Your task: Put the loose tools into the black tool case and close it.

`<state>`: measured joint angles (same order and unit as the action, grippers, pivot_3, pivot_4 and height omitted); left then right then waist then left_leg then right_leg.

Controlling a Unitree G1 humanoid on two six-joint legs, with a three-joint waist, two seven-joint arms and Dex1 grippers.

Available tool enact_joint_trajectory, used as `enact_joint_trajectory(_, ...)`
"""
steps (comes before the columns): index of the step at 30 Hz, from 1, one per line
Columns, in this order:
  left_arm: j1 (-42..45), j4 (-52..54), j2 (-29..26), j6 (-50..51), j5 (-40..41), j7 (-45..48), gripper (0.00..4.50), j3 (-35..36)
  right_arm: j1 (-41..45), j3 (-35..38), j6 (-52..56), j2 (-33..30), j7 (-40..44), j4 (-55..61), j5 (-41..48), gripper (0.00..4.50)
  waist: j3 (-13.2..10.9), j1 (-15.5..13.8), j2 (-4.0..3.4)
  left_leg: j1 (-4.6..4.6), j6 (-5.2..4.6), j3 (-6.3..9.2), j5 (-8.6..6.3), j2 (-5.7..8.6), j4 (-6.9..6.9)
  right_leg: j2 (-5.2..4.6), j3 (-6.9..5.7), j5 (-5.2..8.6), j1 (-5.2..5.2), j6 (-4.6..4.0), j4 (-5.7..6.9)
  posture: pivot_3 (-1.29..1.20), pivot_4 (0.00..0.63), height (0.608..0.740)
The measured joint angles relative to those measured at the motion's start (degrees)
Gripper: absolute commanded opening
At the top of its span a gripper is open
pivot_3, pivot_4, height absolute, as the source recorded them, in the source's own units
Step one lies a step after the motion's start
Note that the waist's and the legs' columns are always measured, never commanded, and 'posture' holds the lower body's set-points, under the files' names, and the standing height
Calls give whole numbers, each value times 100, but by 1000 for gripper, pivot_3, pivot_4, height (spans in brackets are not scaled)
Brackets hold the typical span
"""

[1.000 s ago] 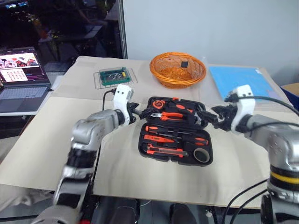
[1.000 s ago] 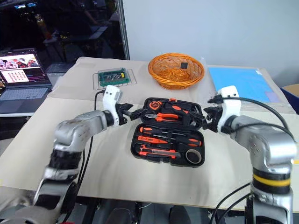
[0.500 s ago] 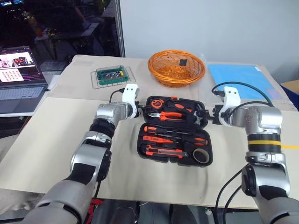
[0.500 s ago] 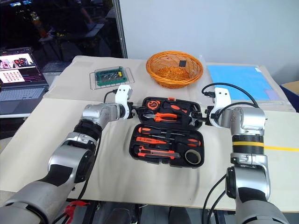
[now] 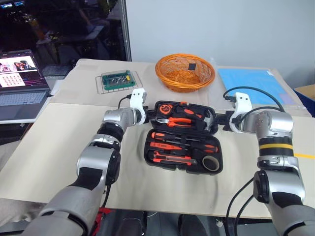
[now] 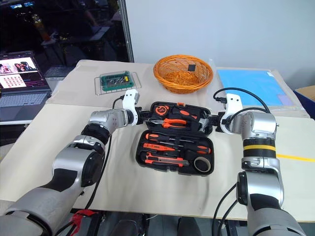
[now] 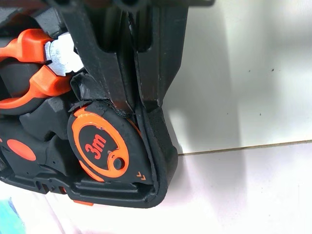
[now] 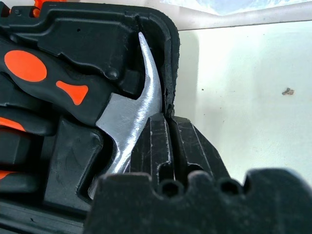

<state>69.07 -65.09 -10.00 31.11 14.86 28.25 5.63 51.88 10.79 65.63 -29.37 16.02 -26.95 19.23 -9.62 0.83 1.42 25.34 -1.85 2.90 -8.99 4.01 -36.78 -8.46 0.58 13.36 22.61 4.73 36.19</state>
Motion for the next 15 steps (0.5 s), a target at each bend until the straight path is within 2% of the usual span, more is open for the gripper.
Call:
enact_joint_trajectory(4, -7, -10, -47, -438, -133, 285, 0, 2, -209, 9, -388, 107, 98, 284, -16, 34, -4, 39, 1, 12, 0, -7, 0, 1, 0, 0, 8, 0, 21, 0, 3, 0, 150, 740)
enact_joint_trajectory(7, -147, 191, -81, -1188, -278, 542, 0, -70, -465, -78, -991, 154, 220, 653, -144, 34, -5, 76, 2, 41, 6, -11, 4, 2, 1, 0, 19, -3, 63, -1, 25, 0, 150, 740)
enact_joint_trajectory(10, -752, 976, -183, -2422, -437, 1011, 0, -204, -1191, -143, -1911, 157, 476, 1671, -280, 34, -5, 86, 2, 72, 9, -12, 4, 1, 9, -2, 23, -3, 106, -2, 69, 0, 150, 740)
enact_joint_trajectory(11, -1038, 1346, -268, -2864, -537, 1205, 0, -293, -1547, -138, -2175, 174, 475, 2187, -335, 34, -5, 88, 2, 105, 14, -14, 7, 3, 6, -4, 27, -4, 150, -4, 89, 0, 150, 740)
enact_joint_trajectory(15, -1760, 1987, -515, -3634, -784, 1542, 0, -516, -2514, -90, -2530, 363, 294, 3579, -484, 34, -5, 71, 1, 112, 14, -16, 7, 5, 9, -7, 27, -4, 162, -4, 92, 0, 150, 740)
